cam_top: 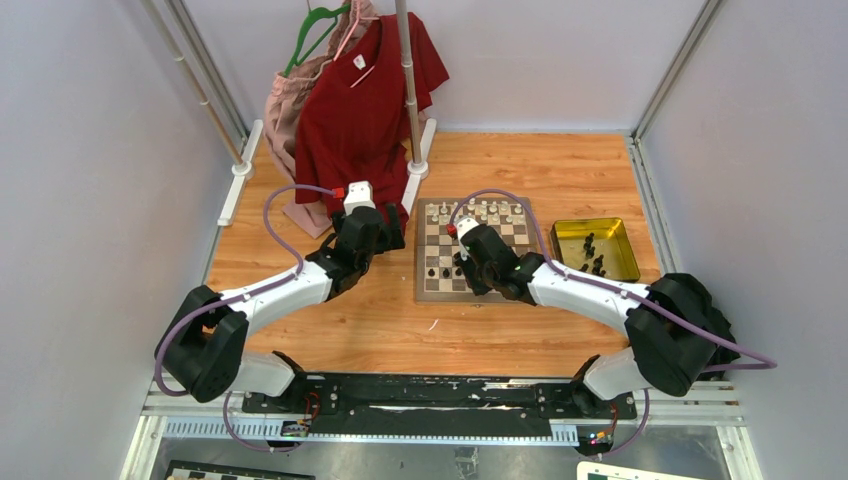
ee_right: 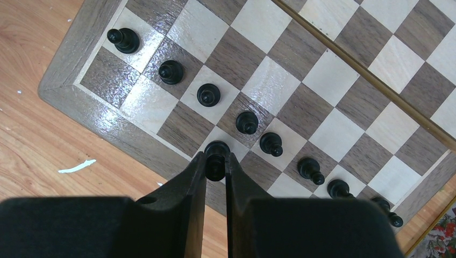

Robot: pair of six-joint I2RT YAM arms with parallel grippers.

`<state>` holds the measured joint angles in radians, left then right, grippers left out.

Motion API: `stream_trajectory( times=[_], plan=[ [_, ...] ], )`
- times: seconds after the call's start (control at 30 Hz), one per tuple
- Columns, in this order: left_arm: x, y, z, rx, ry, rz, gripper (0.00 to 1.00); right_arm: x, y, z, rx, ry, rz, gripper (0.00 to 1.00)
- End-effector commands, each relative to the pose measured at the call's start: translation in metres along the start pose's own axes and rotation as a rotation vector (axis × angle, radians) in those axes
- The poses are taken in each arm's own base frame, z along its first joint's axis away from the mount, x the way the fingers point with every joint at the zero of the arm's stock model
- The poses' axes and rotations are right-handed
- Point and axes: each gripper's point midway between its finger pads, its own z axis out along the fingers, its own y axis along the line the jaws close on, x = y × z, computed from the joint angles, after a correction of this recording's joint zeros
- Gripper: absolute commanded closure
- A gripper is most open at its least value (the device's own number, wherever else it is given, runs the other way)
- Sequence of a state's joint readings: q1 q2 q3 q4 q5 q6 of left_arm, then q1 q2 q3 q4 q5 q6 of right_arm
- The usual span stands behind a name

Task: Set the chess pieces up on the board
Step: Place the chess piece on the chessboard.

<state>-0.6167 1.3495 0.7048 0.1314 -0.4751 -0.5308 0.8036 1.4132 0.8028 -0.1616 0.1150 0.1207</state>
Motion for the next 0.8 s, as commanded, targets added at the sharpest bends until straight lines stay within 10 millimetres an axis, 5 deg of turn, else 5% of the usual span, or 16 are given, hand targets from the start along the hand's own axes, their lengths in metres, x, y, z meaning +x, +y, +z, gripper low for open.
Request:
stream_trajectory(
  times=[0.0, 0.43, 0.77],
  plan=[
    [-0.002, 0.006, 0.001, -0.02, -0.016, -0.003, 0.03, 0.011, 0.003, -0.002, -0.002, 0.033, 0.004, 0.91],
    [-0.005, 0.004, 0.001, -0.015, -0.021, -0.001, 0.03, 0.008, 0.003, -0.002, -0.004, 0.04, -0.004, 0.65],
    [-0.011, 0.002, 0.0, -0.011, -0.032, -0.002, 0.03, -0.013, 0.007, -0.02, -0.028, -0.008, -0.017, 0.61]
  ],
)
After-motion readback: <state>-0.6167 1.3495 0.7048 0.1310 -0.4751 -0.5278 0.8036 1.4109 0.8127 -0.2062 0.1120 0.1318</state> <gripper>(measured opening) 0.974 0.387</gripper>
